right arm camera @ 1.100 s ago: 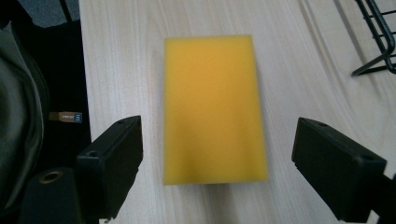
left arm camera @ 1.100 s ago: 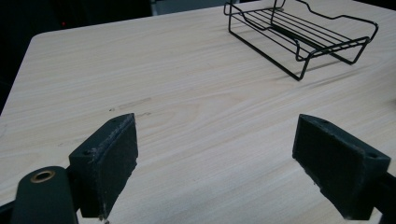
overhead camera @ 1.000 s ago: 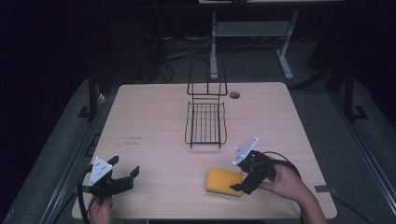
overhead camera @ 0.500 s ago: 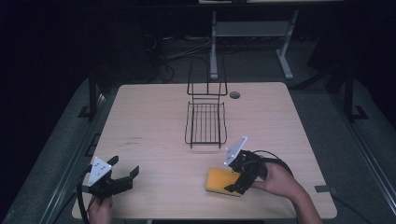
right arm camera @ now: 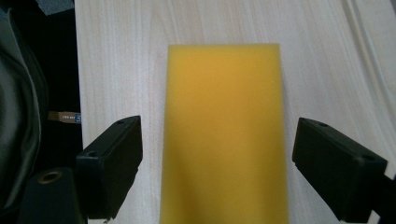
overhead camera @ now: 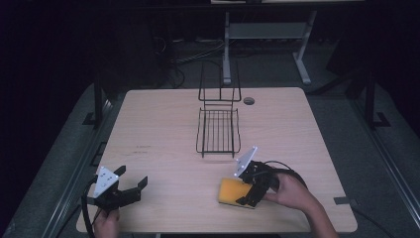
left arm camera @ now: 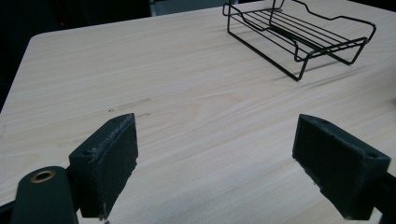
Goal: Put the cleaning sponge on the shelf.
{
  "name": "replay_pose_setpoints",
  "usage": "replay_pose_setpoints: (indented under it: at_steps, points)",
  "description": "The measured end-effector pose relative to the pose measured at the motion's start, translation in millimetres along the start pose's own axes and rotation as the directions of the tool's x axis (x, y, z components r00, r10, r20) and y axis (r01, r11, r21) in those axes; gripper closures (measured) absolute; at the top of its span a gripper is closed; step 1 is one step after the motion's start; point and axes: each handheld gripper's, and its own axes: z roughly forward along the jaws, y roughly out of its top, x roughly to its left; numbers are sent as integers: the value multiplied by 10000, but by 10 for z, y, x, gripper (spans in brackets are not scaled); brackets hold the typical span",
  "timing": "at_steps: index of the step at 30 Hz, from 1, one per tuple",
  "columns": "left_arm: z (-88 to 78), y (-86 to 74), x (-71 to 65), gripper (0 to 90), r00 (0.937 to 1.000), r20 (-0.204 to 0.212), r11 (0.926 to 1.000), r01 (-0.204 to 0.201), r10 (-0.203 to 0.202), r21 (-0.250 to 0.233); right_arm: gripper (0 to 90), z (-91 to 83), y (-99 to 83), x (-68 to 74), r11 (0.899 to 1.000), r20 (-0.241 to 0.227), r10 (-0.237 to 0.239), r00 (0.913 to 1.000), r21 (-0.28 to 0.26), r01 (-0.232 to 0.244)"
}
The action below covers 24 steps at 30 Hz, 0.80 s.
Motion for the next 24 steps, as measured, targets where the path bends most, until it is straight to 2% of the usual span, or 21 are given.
replay_pose_setpoints:
  at_steps: [24]
  points:
    - [-1, -4, -1, 134, 10000, 74, 10000, 13, -13, -13, 157, 160, 5, -29, 9994, 9, 32, 10000, 349, -32]
